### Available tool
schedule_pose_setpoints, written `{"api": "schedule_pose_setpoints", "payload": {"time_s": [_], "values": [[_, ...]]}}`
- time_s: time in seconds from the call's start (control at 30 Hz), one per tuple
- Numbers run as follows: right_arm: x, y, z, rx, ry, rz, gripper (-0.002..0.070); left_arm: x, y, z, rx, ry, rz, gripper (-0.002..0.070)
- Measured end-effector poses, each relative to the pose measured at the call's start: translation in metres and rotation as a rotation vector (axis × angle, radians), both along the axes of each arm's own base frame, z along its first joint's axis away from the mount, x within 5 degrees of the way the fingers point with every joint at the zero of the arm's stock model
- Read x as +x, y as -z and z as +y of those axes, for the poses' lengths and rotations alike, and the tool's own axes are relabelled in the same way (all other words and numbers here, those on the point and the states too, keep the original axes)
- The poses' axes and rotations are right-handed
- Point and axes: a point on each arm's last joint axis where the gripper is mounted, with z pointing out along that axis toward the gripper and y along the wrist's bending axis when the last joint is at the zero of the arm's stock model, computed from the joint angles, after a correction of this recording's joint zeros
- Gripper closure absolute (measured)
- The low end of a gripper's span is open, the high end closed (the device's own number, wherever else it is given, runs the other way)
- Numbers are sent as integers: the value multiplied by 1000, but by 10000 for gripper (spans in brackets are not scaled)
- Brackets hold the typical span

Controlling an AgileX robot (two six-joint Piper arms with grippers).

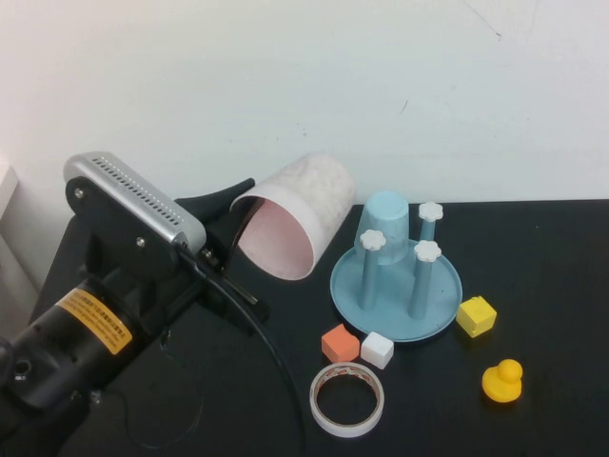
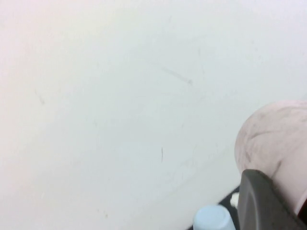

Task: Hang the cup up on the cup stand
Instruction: Adjust the cup with two arms

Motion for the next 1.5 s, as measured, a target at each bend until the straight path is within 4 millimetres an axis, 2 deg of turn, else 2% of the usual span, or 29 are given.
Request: {"api": "schedule_pose_setpoints", "payload": {"time_s": [0.1, 0.13, 0.23, 0.33, 0.47, 0.5, 0.6, 0.7, 0.73, 0.83, 1.0, 1.17, 1.33, 1.5], "values": [[0, -1, 0, 29, -6, 0, 678, -1, -2, -1, -8, 9, -21, 670], [-1, -4, 1, 108, -14, -2, 678, 0, -2, -1, -15, 12, -32, 670], [0, -6, 3, 164, -52, 18, 678, 1, -2, -3, -38, 20, -54, 670], [3, -5, 10, 182, -127, 95, 678, 4, 0, -5, -60, 30, -76, 670], [11, -20, 16, 162, -203, 149, 638, 7, 5, -8, -69, 37, -83, 670], [14, -26, 17, 151, -222, 156, 612, 7, 6, -8, -69, 37, -82, 670], [27, -41, 21, 133, -274, 189, 419, 8, 5, -9, -80, 41, -91, 670], [45, -52, 26, 162, -329, 272, 145, 7, 3, -9, -91, 45, -106, 670], [52, -55, 27, 179, -349, 308, 88, 7, 3, -9, -94, 46, -110, 670], [74, -60, 33, 238, -421, 418, 15, 7, 2, -9, -100, 49, -118, 670], [117, -71, 41, 334, -540, 556, -10, 6, 2, -9, -96, 50, -127, 670], [156, -84, 50, 338, -560, 583, -14, 6, 2, -9, -79, 47, -142, 670], [179, -106, 76, 276, -538, 545, -15, 6, 2, -9, -66, 44, -154, 670], [194, -113, 106, 246, -537, 556, -16, 6, 2, -9, -56, 42, -162, 670]]}}
